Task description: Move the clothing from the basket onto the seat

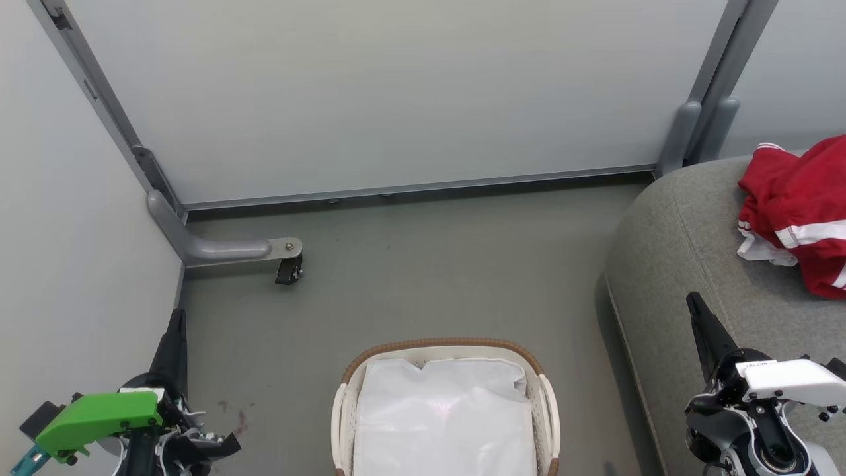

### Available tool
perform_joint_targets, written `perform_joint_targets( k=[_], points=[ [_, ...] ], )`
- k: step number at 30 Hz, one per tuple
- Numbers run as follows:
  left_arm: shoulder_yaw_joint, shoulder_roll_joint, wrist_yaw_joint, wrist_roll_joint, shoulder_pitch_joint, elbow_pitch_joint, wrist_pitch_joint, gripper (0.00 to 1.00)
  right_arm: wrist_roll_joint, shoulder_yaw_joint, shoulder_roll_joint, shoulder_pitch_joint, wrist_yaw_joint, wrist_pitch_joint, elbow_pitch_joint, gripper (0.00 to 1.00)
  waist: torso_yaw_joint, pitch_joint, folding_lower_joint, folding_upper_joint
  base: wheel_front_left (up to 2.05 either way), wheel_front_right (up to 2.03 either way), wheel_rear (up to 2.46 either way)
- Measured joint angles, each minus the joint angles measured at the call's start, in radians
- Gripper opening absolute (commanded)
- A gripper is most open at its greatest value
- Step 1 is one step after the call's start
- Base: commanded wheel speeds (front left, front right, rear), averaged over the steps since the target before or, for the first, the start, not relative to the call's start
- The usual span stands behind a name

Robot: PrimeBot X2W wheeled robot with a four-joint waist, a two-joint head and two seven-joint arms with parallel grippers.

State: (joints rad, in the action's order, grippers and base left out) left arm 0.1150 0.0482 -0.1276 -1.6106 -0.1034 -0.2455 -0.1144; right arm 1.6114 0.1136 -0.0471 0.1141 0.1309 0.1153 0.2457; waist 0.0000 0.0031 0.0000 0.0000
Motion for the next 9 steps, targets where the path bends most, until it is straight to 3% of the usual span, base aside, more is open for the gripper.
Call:
perform_joint_targets(
  k=[9],
  points=[
    [0.0, 0.0, 0.0, 0.0, 0.0, 0.0, 0.0, 0.0, 0.0, 0.0, 0.0, 0.0, 0.0, 0.0, 0.0, 0.0, 0.0, 0.0, 0.0, 0.0, 0.0, 0.0, 0.0]
  ],
)
